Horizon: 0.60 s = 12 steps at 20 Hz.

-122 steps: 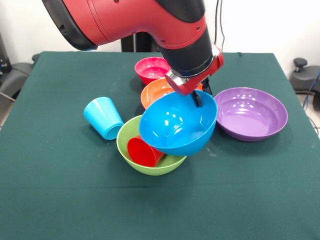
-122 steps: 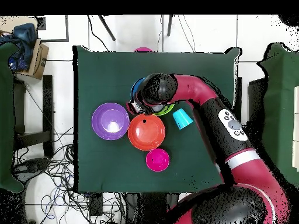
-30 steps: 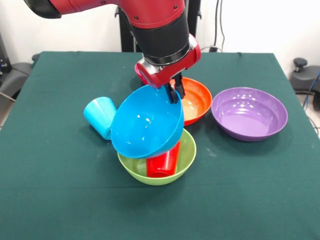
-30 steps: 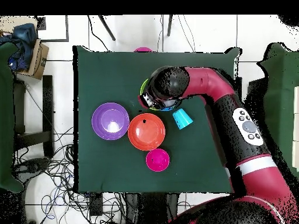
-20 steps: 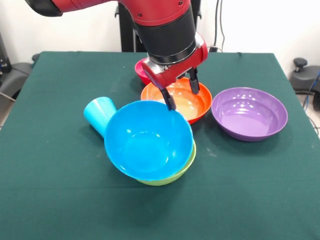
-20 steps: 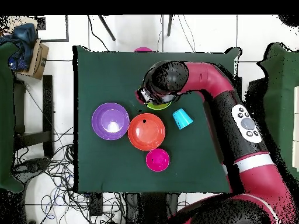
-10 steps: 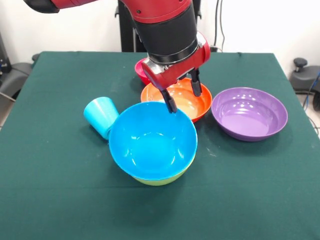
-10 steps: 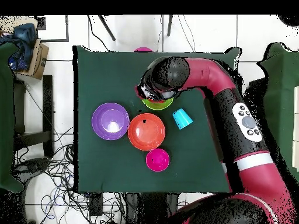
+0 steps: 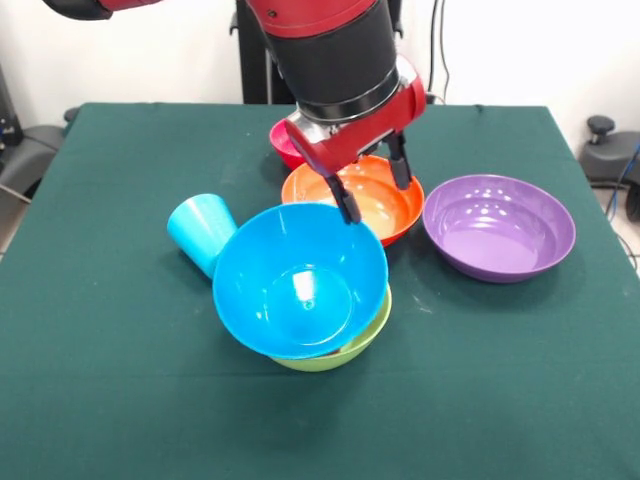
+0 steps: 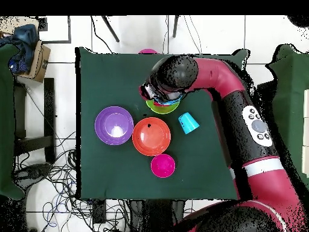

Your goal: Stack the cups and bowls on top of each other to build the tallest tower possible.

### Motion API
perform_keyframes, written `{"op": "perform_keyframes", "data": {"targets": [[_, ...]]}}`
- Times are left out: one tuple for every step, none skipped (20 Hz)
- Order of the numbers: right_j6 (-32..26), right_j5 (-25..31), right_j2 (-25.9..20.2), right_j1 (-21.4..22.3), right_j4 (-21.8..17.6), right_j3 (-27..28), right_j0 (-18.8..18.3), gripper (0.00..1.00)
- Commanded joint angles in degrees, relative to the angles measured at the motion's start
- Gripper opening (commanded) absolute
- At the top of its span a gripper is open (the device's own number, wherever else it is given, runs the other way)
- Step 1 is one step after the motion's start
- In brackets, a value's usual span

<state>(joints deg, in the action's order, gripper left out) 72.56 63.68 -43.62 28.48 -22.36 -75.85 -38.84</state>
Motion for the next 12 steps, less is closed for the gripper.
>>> {"op": "perform_keyframes", "data": {"targets": [[-4.9, 7.2, -2.2, 3.0, 3.9, -4.1, 0.7, 1.0], [-4.6, 7.4, -2.3, 3.9, 4.5, -5.0, 0.6, 1.0], [-4.0, 7.1, -2.8, 5.4, 5.4, -6.4, 0.4, 1.0], [-3.8, 7.0, -2.9, 6.1, 5.9, -7.0, 0.5, 1.0], [-3.4, 7.4, -3.2, 7.0, 6.6, -7.4, 0.7, 1.0], [-3.3, 7.7, -3.2, 7.3, 7.0, -7.5, 0.8, 1.0], [-2.9, 7.9, -3.3, 7.8, 7.6, -7.8, 1.1, 1.0], [-2.7, 7.8, -3.3, 8.0, 7.9, -8.0, 1.2, 1.0], [-2.2, 7.4, -3.2, 8.1, 8.2, -8.4, 1.5, 1.0], [-2.0, 7.0, -3.1, 8.2, 8.3, -8.7, 1.7, 1.0], [-1.2, 6.2, -2.8, 8.2, 8.3, -9.2, 2.1, 1.0], [-0.9, 5.6, -2.5, 8.0, 8.2, -9.4, 2.5, 1.0]]}}
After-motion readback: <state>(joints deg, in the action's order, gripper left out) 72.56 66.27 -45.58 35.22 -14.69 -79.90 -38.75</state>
